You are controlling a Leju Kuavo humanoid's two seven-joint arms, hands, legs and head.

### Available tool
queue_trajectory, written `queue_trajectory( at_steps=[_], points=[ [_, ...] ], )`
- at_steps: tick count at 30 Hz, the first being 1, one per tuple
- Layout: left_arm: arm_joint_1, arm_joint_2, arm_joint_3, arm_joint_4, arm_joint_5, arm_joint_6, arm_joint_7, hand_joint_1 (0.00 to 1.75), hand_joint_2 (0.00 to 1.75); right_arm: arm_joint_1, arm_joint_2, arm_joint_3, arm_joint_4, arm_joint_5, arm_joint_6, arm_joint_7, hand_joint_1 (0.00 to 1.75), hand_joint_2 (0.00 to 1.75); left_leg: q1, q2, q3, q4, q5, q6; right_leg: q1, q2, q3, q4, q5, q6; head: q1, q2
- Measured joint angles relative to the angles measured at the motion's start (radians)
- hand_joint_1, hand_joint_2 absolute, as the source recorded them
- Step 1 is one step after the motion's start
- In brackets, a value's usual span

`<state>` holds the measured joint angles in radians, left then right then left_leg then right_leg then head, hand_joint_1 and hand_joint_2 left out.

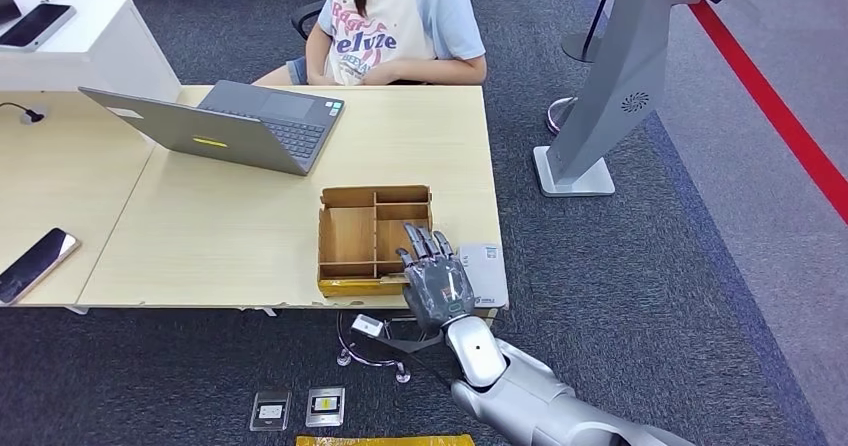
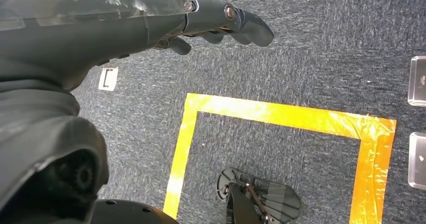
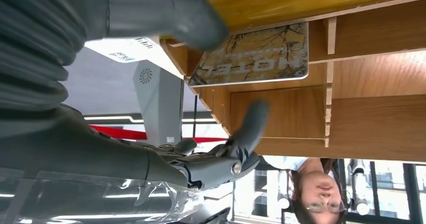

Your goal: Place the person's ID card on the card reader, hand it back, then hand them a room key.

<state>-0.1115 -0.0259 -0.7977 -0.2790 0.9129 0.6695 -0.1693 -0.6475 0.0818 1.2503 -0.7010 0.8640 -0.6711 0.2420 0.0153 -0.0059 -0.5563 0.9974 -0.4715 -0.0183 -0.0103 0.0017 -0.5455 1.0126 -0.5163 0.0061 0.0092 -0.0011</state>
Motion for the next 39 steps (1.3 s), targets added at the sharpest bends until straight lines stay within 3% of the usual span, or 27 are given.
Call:
queue_trajectory(
  at_steps=[29, 39],
  points=[
    [0.01, -0.011, 0.028, 0.018, -0.022, 0.0, -0.028, 0.0, 0.0, -0.015, 0.024, 0.001, 0.044, -0.014, -0.016, -0.023, 1.75, 1.75, 0.0, 0.0, 0.0, 0.0, 0.0, 0.0, 0.0, 0.0, 0.0, 0.0, 0.0, 0.0, 0.0, 0.0],
    [0.013, -0.014, 0.049, 0.018, -0.056, 0.0, -0.028, 0.0, 0.0, -0.031, 0.023, -0.012, 0.044, 0.076, -0.02, 0.007, 1.75, 1.75, 0.0, 0.0, 0.0, 0.0, 0.0, 0.0, 0.0, 0.0, 0.0, 0.0, 0.0, 0.0, 0.0, 0.0]
  ],
)
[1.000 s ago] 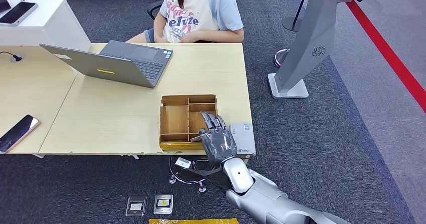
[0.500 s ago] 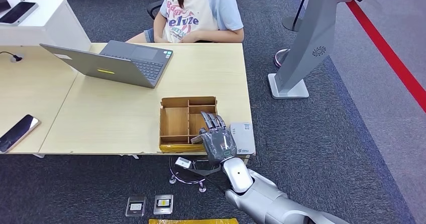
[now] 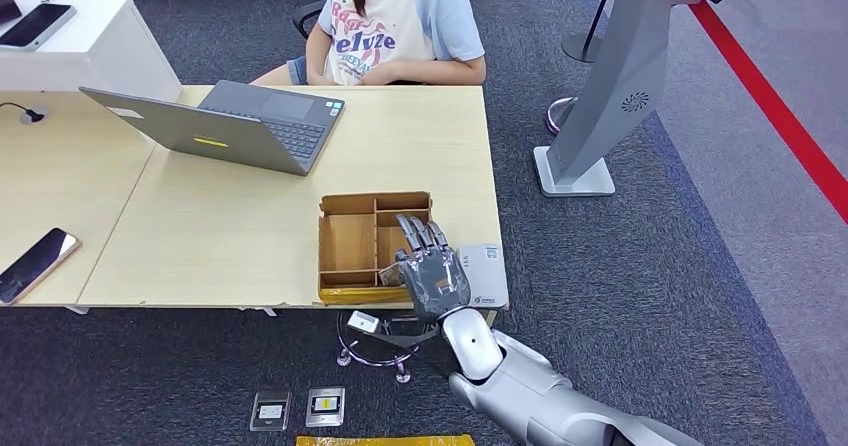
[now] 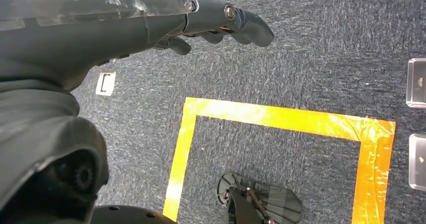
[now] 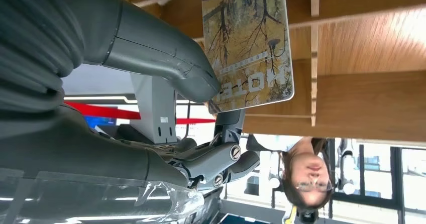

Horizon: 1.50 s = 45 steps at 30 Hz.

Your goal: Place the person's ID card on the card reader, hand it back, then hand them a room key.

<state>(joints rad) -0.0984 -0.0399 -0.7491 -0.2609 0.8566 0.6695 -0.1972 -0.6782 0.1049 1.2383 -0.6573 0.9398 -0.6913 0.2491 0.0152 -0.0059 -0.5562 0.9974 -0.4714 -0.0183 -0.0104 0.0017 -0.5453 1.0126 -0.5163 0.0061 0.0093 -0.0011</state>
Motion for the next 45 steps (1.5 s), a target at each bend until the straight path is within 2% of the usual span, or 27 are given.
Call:
queue_trajectory(
  at_steps=[6, 16, 34, 39, 45],
  points=[
    [0.001, 0.0, 0.005, 0.0, -0.018, 0.0, 0.007, 0.0, 0.0, -0.014, -0.005, -0.008, -0.005, 0.056, 0.0, 0.011, 1.75, 1.75, 0.0, 0.0, 0.0, 0.0, 0.0, 0.0, 0.0, 0.0, 0.0, 0.0, 0.0, 0.0, 0.0, 0.0],
    [0.012, 0.003, 0.005, 0.0, -0.038, 0.0, 0.022, 0.0, 0.0, -0.113, -0.037, -0.019, -0.085, 0.125, 0.004, 0.075, 1.75, 1.75, 0.0, 0.0, 0.001, 0.0, 0.0, 0.0, 0.0, 0.0, 0.0, 0.0, 0.0, 0.0, 0.0, 0.0],
    [0.011, 0.007, 0.004, -0.005, -0.038, 0.0, 0.022, 0.0, 0.0, -0.119, -0.099, -0.029, -0.188, 0.153, 0.042, 0.124, 1.75, 1.75, 0.0, 0.001, 0.001, 0.0, 0.0, 0.0, 0.0, 0.0, 0.0, 0.0, 0.0, 0.0, 0.0, 0.0],
    [0.011, 0.007, 0.003, -0.014, -0.025, 0.0, 0.028, 0.0, 0.0, -0.146, -0.112, -0.03, -0.206, 0.208, 0.093, 0.145, 1.75, 1.75, 0.0, 0.001, 0.001, 0.0, 0.0, 0.0, 0.0, 0.0, 0.0, 0.0, 0.0, 0.0, 0.0, 0.0],
    [0.006, 0.006, 0.001, -0.027, -0.005, 0.0, 0.033, 0.0, 0.0, -0.245, -0.126, -0.034, -0.215, 0.24, 0.186, 0.196, 1.75, 1.75, 0.0, 0.001, 0.001, 0.0, 0.001, 0.0, 0.0, 0.0, 0.0, 0.0, 0.001, 0.0, 0.0, 0.0]
  ],
)
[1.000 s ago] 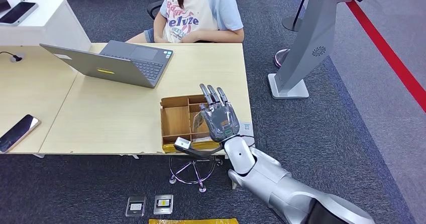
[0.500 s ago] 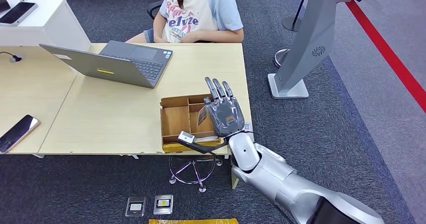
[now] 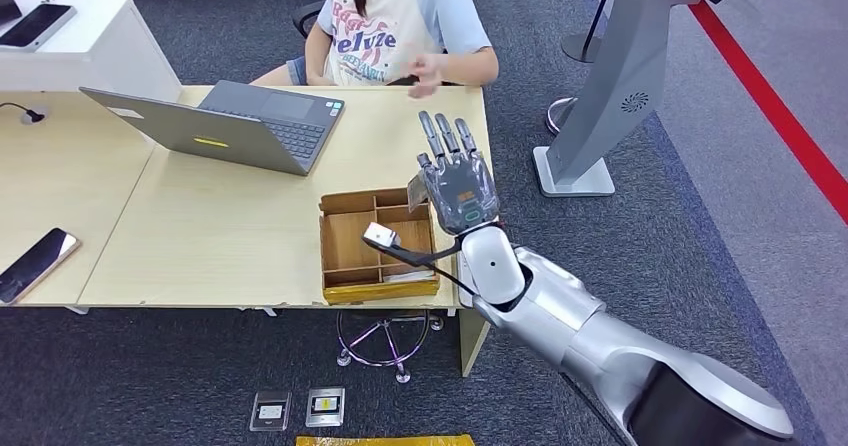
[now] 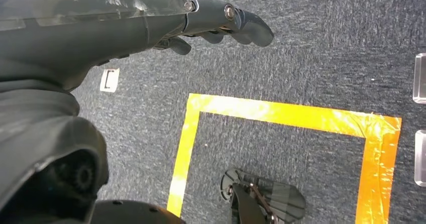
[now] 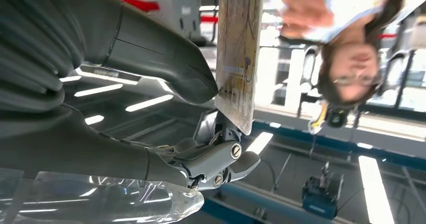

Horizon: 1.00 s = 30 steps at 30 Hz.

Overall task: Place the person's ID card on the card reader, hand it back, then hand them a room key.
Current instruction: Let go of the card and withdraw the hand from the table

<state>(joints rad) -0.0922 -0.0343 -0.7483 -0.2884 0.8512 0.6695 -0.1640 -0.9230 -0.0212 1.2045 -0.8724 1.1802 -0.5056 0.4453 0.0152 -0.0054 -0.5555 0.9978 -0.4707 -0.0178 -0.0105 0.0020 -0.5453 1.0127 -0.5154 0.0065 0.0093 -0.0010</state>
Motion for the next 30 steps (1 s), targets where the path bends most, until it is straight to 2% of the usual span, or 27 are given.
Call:
queue_trajectory(
  at_steps=[10, 24, 26, 28, 30],
  points=[
    [-0.005, -0.002, 0.0, -0.008, 0.035, 0.0, 0.001, 0.0, 0.0, -0.105, -0.023, -0.013, 0.006, -0.009, 0.025, 0.058, 1.75, 1.75, 0.0, 0.0, 0.0, 0.0, 0.0, 0.0, 0.0, 0.0, 0.0, 0.0, 0.0, 0.0, 0.0, 0.0],
    [-0.02, -0.008, -0.014, -0.025, 0.036, -0.002, 0.015, 0.0, 0.0, -0.11, -0.051, -0.019, 0.026, -0.022, 0.006, 0.086, 1.75, 1.75, 0.0, 0.0, 0.0, 0.0, 0.0, 0.0, 0.0, 0.0, 0.0, 0.0, 0.0, 0.0, 0.0, 0.0],
    [-0.023, -0.007, -0.023, -0.026, 0.036, -0.003, 0.017, 0.0, 0.0, -0.11, -0.057, -0.019, 0.027, -0.021, 0.006, 0.09, 1.35, 1.75, 0.0, 0.0, 0.0, 0.0, 0.0, 0.0, 0.0, 0.0, 0.0, 0.0, 0.0, 0.0, 0.0, 0.0],
    [-0.026, -0.006, -0.03, -0.027, 0.036, -0.003, 0.018, 0.0, 0.0, -0.11, -0.063, -0.019, 0.028, -0.02, 0.006, 0.094, 0.48, 1.75, 0.0, 0.0, 0.0, 0.0, 0.0, 0.0, 0.0, 0.0, 0.0, 0.0, 0.0, 0.0, 0.0, 0.0],
    [-0.028, -0.005, -0.035, -0.028, 0.036, -0.003, 0.02, 0.0, 0.0, -0.109, -0.069, -0.019, 0.029, -0.019, 0.006, 0.098, 0.0, 1.75, 0.0, 0.0, 0.0, 0.0, 0.0, 0.0, 0.0, 0.0, 0.0, 0.0, 0.0, 0.0, 0.0, 0.0]
  ],
)
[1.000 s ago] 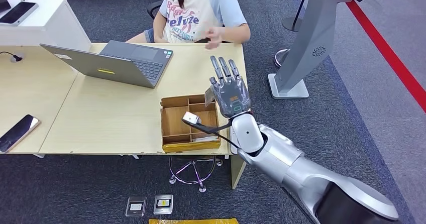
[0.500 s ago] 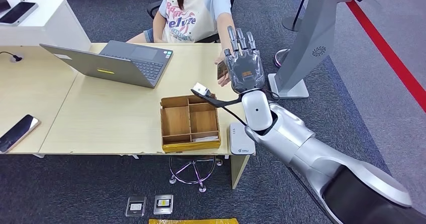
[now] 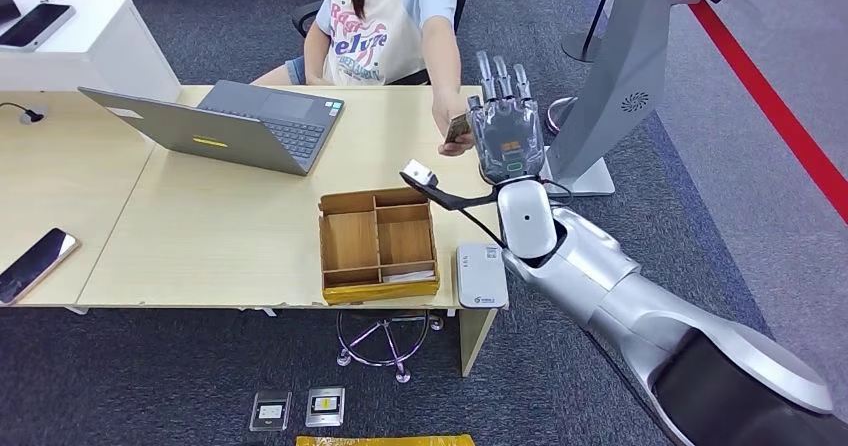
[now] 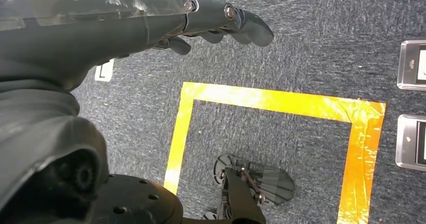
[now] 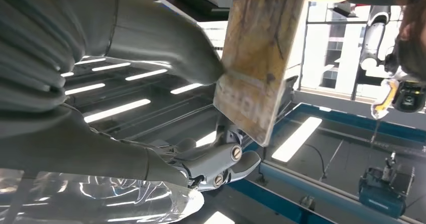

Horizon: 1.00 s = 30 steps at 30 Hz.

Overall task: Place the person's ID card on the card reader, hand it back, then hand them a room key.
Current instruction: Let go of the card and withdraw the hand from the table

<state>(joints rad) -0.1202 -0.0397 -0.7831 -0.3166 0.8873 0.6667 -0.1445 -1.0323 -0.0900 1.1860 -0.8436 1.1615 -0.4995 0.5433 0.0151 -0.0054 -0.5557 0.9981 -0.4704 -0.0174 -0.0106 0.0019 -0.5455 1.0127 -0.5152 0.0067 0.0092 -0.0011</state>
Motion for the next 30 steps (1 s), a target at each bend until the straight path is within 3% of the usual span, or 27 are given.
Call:
queue_trajectory(
  at_steps=[9, 11, 13, 15, 19, 23, 27, 30],
  points=[
    [-0.012, 0.002, -0.03, -0.005, 0.01, 0.002, 0.007, 0.0, 0.0, 0.01, -0.026, -0.001, -0.002, 0.022, -0.051, 0.034, 0.0, 1.75, 0.0, 0.0, 0.0, 0.0, 0.0, 0.0, 0.0, 0.0, 0.0, 0.0, 0.0, 0.0, 0.0, 0.0],
    [-0.015, 0.002, -0.039, -0.005, 0.015, 0.002, 0.007, 0.0, 0.0, 0.019, -0.033, -0.006, -0.008, 0.027, -0.106, 0.043, 0.0, 0.87, 0.0, 0.0, 0.0, 0.0, 0.0, 0.0, 0.0, 0.0, 0.0, 0.0, 0.0, 0.0, 0.0, 0.0],
    [-0.017, 0.002, -0.045, -0.005, 0.02, 0.002, 0.007, 0.0, 0.0, 0.034, -0.04, -0.015, -0.02, 0.035, -0.157, 0.044, 0.0, 0.87, 0.0, 0.0, 0.0, 0.0, 0.0, 0.0, 0.0, 0.0, 0.0, 0.0, 0.0, 0.0, 0.0, 0.0],
    [-0.019, 0.002, -0.048, -0.005, 0.025, 0.002, 0.004, 0.0, 0.0, 0.056, -0.046, -0.029, -0.039, 0.047, -0.184, 0.032, 0.0, 1.75, 0.0, 0.0, 0.0, 0.0, 0.0, 0.0, 0.0, 0.0, 0.0, 0.0, 0.0, 0.0, 0.0, 0.0],
    [-0.019, 0.002, -0.048, -0.004, 0.036, 0.002, -0.018, 0.0, 0.0, 0.154, -0.052, -0.098, -0.135, 0.066, -0.195, -0.062, 0.0, 1.75, 0.0, 0.0, 0.0, 0.0, 0.0, 0.0, 0.0, 0.0, 0.0, 0.0, 0.0, 0.0, 0.0, 0.0],
    [-0.014, 0.002, -0.048, -0.001, 0.046, 0.003, -0.048, 0.0, 0.0, 0.287, -0.036, -0.209, -0.265, -0.003, -0.198, -0.25, 0.0, 1.75, 0.0, -0.002, 0.0, 0.0, 0.0, 0.0, 0.001, -0.001, 0.001, 0.0, 0.0, 0.0, 0.0, 0.0],
    [-0.006, 0.004, -0.047, 0.006, 0.049, 0.003, -0.07, 0.0, 0.0, 0.445, 0.009, -0.343, -0.398, -0.157, -0.199, -0.463, 0.0, 1.75, 0.0, -0.003, 0.0, -0.001, 0.0, 0.0, 0.001, -0.002, 0.001, 0.0, -0.001, -0.001, 0.0, 0.0],
    [0.005, 0.006, -0.046, 0.008, 0.053, 0.003, -0.074, 0.0, 0.0, 0.548, 0.039, -0.422, -0.476, -0.362, -0.199, -0.552, 0.0, 1.75, 0.0, -0.003, -0.001, -0.001, 0.0, 0.0, 0.001, -0.002, 0.001, 0.0, -0.001, -0.001, 0.0, 0.0]
  ],
)
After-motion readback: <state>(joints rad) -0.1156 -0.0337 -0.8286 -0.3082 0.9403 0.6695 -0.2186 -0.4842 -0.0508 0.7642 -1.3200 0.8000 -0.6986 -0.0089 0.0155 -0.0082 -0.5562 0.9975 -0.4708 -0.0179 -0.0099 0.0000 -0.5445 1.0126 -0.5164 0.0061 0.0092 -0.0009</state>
